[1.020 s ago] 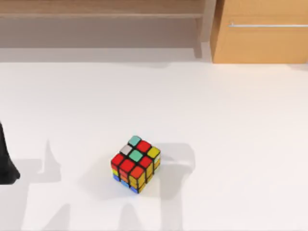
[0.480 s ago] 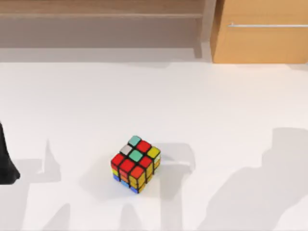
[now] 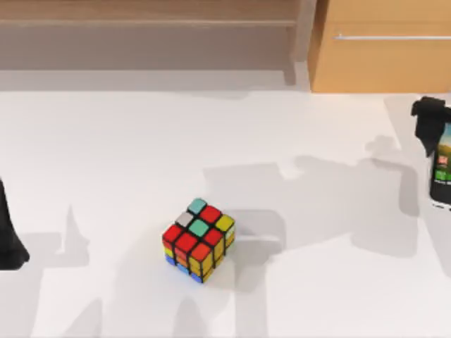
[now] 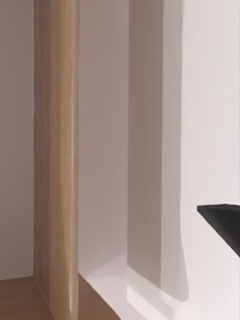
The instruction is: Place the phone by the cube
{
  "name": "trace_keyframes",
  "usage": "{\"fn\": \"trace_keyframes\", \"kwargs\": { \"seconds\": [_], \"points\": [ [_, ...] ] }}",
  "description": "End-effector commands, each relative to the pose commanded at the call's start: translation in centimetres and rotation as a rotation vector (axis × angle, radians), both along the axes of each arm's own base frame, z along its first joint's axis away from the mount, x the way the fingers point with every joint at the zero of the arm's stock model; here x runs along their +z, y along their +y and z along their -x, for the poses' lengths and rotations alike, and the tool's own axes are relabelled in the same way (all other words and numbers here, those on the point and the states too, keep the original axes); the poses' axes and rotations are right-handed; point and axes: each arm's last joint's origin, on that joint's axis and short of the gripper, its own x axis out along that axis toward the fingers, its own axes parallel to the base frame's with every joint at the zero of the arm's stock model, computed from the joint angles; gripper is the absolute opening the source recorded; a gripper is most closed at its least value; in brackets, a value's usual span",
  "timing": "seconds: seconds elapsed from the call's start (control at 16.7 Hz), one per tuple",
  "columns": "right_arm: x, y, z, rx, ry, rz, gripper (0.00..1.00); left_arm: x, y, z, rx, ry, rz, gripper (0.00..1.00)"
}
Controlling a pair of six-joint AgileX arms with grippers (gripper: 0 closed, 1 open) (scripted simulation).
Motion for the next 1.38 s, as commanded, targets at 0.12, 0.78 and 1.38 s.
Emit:
{"fn": "trace_keyframes", "kwargs": {
  "seconds": [0.12, 0.78, 1.38],
  "points": [
    [-0.1, 4.2, 0.4, 0.063, 0.020, -0.003, 0.00, 0.0, 0.0, 0.0, 0.000, 0.000, 0.000, 1.00],
    [-0.8, 18.9, 6.1, 0.291, 0.105, 0.022, 0.00, 0.0, 0.0, 0.0, 0.000, 0.000, 0.000, 1.00],
    [-0.7, 19.2, 6.4, 0.294, 0.098, 0.017, 0.00, 0.0, 0.0, 0.0, 0.000, 0.000, 0.000, 1.00]
  ]
}}
